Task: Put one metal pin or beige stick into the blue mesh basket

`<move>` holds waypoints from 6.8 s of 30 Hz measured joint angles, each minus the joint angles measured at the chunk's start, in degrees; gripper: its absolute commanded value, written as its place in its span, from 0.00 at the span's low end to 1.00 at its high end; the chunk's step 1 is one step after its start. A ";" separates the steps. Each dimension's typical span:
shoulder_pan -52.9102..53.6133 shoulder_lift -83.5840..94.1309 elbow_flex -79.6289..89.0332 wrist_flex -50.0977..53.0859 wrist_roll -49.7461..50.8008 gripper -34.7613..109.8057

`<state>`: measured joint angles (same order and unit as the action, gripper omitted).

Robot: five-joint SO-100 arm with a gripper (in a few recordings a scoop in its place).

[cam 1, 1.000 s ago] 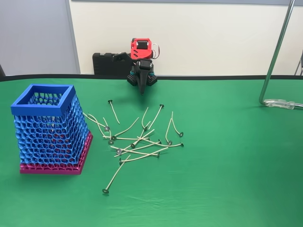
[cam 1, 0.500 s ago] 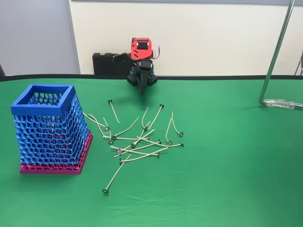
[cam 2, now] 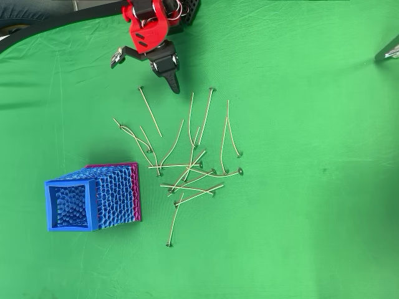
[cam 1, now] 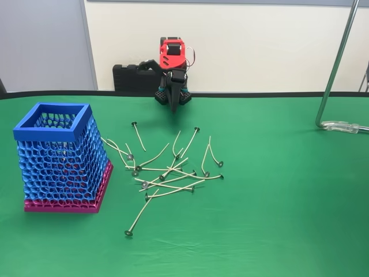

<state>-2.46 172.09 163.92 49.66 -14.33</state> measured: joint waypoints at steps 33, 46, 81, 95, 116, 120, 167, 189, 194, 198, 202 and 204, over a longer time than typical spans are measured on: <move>-2.11 -54.67 -51.59 7.91 -8.79 0.24; -4.83 -78.13 -78.05 16.08 -12.66 0.24; -15.21 -117.33 -129.81 26.02 -14.77 0.24; -17.40 -126.83 -138.87 26.02 -6.33 0.24; -18.81 -129.11 -141.06 34.10 1.76 0.25; -18.54 -129.11 -139.48 34.72 1.93 0.28; -18.54 -141.59 -145.99 34.54 3.69 0.34; -17.40 -141.77 -146.87 34.54 4.31 0.34; -16.88 -141.77 -146.69 34.54 4.04 0.33; -16.52 -141.77 -146.25 34.54 3.34 0.33; -16.61 -141.77 -146.16 34.54 2.81 0.34; -16.61 -141.77 -146.07 34.54 2.29 0.34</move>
<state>-19.07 30.32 17.84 84.20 -12.04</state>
